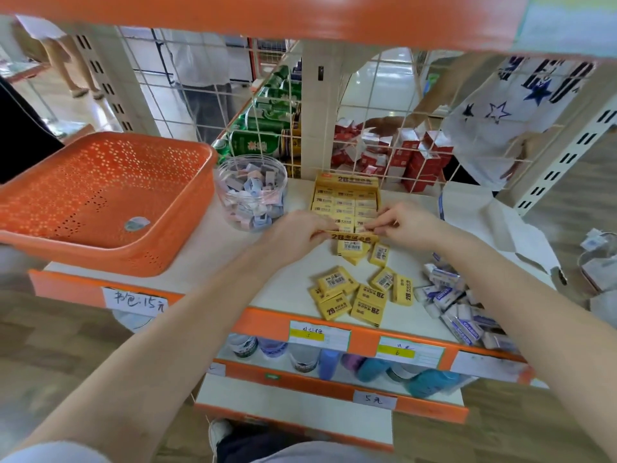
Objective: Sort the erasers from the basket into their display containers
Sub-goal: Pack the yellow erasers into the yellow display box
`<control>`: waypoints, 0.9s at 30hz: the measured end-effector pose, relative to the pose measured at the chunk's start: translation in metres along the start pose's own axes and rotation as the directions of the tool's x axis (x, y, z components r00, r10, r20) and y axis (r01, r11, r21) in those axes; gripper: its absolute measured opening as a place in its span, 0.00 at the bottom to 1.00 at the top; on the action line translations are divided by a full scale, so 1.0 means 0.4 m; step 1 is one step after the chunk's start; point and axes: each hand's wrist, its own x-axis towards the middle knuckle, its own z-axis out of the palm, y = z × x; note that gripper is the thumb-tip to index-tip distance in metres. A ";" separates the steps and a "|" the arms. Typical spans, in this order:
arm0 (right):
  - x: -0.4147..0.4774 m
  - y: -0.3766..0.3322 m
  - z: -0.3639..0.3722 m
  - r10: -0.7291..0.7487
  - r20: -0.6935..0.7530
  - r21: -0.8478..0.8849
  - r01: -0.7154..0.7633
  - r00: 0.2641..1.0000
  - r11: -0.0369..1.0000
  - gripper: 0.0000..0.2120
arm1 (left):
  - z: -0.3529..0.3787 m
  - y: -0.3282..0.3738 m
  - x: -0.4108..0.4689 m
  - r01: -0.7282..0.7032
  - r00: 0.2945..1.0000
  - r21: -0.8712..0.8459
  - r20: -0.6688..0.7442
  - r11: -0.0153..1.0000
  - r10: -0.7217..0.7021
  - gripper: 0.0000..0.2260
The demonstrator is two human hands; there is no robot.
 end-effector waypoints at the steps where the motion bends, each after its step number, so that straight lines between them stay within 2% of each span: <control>1: 0.002 -0.003 -0.004 -0.002 0.009 -0.015 0.002 1.000 1.000 0.12 | 0.002 0.002 -0.001 0.003 1.000 -0.007 -0.013 1.000 -0.003 0.12; 9: 0.045 -0.031 -0.012 0.045 -0.019 -0.019 -0.046 0.999 0.999 0.04 | 0.016 0.011 -0.008 0.010 0.997 -0.013 -0.081 1.000 -0.011 0.11; 14: 0.061 -0.037 -0.018 0.075 0.019 -0.046 -0.075 0.997 0.996 0.01 | 0.005 0.016 -0.002 0.062 0.997 -0.032 -0.049 0.998 -0.064 0.11; 20: 0.054 -0.038 -0.007 0.100 0.001 0.012 -0.100 0.995 0.995 0.03 | 0.004 0.032 -0.010 0.103 0.992 0.050 -0.073 0.993 -0.099 0.10; 22: 0.044 -0.029 -0.007 0.089 -0.012 0.043 -0.089 0.996 0.995 0.05 | 0.004 0.042 -0.017 0.119 0.990 0.090 -0.091 0.989 -0.110 0.10; 25: 0.017 -0.026 -0.004 0.027 -0.074 -0.001 -0.027 0.997 1.000 0.07 | 0.000 0.056 -0.029 0.133 0.990 0.129 -0.071 0.983 -0.125 0.11; 27: -0.012 -0.034 -0.007 -0.073 -0.130 0.011 0.075 0.989 0.997 0.09 | -0.014 0.059 -0.034 0.141 0.990 0.063 -0.028 0.988 -0.139 0.12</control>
